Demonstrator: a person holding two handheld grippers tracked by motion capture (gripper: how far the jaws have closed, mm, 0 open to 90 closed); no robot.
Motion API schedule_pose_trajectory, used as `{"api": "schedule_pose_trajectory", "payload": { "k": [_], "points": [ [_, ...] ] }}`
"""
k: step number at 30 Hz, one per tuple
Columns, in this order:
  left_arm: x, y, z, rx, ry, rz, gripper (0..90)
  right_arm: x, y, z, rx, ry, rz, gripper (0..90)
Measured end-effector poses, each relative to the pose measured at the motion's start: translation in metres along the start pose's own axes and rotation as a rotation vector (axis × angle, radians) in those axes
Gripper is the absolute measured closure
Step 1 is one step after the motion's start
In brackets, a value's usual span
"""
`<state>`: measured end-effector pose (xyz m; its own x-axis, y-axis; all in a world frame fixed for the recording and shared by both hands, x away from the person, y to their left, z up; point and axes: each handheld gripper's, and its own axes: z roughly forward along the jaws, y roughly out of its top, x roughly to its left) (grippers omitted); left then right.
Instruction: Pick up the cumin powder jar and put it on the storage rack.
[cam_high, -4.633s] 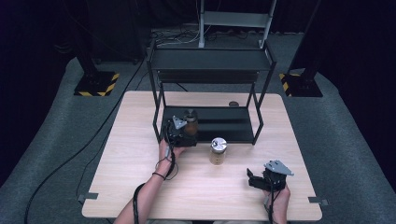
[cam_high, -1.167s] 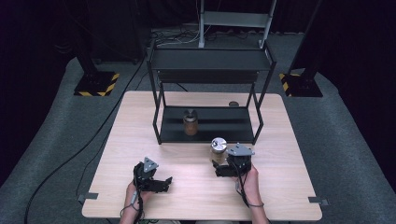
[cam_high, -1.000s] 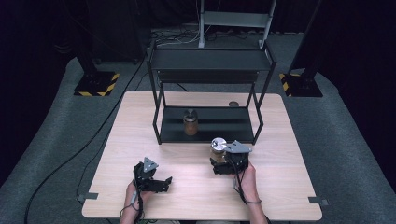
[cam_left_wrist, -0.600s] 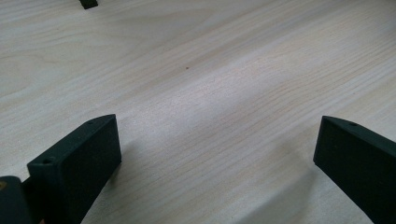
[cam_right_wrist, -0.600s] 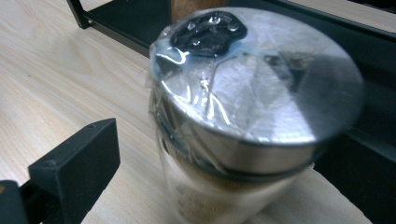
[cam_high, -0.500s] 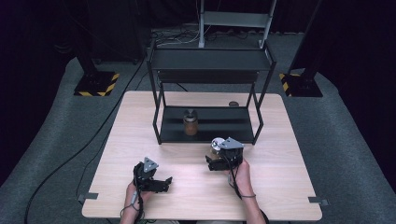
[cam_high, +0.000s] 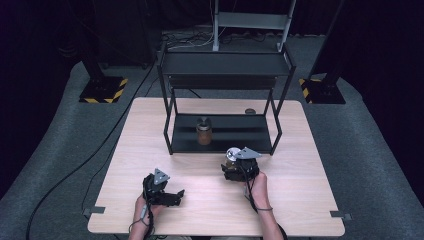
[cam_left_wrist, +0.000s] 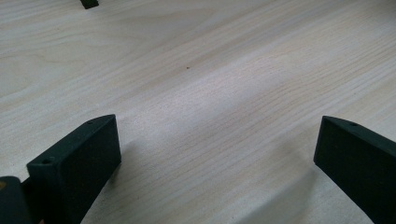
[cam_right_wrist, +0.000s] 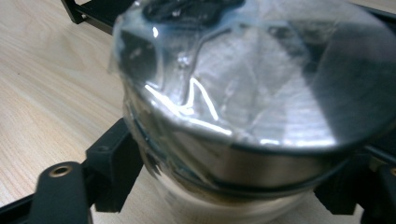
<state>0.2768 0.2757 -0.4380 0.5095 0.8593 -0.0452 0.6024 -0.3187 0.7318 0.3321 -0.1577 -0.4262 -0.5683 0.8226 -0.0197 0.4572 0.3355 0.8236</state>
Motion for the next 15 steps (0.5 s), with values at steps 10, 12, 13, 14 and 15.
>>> {"api": "schedule_pose_trajectory", "payload": {
  "k": [10,12,13,14,15],
  "points": [
    [-0.0040,0.0008,0.0008,0.004,0.013,0.011,0.7,-0.0004,-0.0023,-0.0004,-0.006,-0.004,0.000,29.9],
    [-0.0047,0.0015,0.0010,0.008,0.015,0.019,0.6,-0.0005,-0.0032,-0.0004,-0.010,-0.004,-0.001,30.0],
    [-0.0047,0.0015,0.0010,0.008,0.015,0.019,0.6,-0.0005,-0.0032,-0.0004,-0.010,-0.004,-0.001,30.0],
    [-0.0050,0.0015,0.0010,0.008,0.016,0.020,0.6,-0.0005,-0.0033,-0.0005,-0.010,-0.004,-0.001,30.0],
    [-0.0050,0.0015,0.0010,0.008,0.016,0.020,0.6,-0.0005,-0.0033,-0.0005,-0.010,-0.004,-0.001,30.0]
  ]
}}
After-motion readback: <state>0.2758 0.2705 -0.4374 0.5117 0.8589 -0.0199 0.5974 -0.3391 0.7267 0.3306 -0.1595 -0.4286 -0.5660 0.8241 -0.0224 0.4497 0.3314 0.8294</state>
